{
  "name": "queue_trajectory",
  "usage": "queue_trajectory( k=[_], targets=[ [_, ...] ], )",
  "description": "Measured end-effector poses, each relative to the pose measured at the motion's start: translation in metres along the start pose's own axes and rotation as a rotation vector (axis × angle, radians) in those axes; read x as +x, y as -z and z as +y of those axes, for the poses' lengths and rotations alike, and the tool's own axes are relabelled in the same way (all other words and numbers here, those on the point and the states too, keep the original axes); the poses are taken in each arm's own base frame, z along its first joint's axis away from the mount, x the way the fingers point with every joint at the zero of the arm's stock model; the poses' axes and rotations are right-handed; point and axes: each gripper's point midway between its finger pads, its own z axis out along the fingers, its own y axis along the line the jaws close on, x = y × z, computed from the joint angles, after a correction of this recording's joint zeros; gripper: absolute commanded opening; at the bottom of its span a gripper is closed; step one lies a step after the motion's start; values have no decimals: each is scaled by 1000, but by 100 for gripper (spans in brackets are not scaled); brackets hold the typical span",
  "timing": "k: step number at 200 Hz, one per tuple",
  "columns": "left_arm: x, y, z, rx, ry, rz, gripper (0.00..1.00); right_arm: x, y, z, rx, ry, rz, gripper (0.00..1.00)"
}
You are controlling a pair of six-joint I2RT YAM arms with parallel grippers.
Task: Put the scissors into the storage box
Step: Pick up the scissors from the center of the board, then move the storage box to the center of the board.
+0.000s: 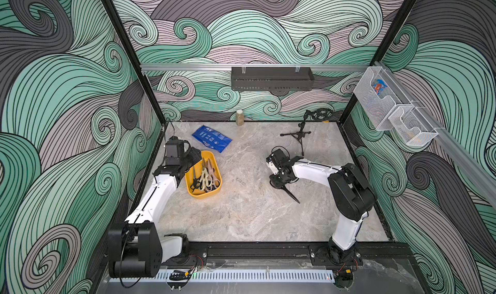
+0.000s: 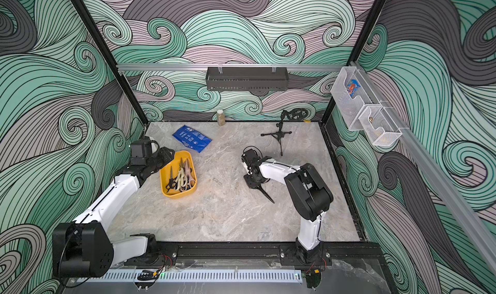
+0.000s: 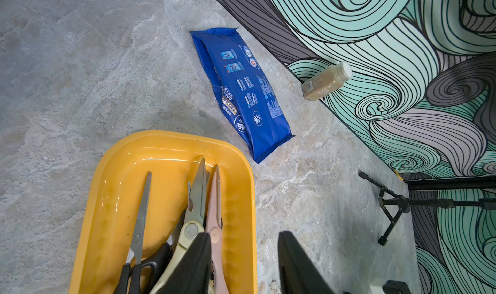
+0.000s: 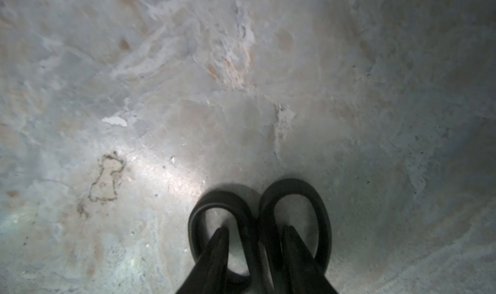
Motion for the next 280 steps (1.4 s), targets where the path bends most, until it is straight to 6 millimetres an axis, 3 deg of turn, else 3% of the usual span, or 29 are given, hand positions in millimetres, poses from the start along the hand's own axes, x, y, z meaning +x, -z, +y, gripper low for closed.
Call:
queue_trajectory(
  k=[45, 93, 108, 143, 174, 207, 244, 280],
  targets=[
    [-3, 1, 5, -3, 13, 0, 44, -3, -1, 1, 22, 22, 4, 20],
    [-10, 2, 15, -12, 39, -9, 44, -3, -1, 1, 23, 27, 9, 0],
    [-14, 3, 22, -18, 56, -16, 44, -3, -1, 1, 23, 29, 10, 0],
    [-30, 6, 49, -46, 136, -40, 44, -4, 0, 2, 13, 28, 8, 0],
    [-34, 8, 89, -79, 267, -78, 44, -6, 3, 5, -29, 13, 0, 0],
    [-23, 4, 119, -104, 373, -84, 44, -32, 33, 0, -125, -60, -92, 0],
    [-17, -7, 116, -39, 399, -68, 44, -65, 78, -19, -230, -160, -247, 0],
    [-4, -18, 110, 37, 413, -19, 43, -74, 91, -19, -375, -243, -307, 0]
  ],
)
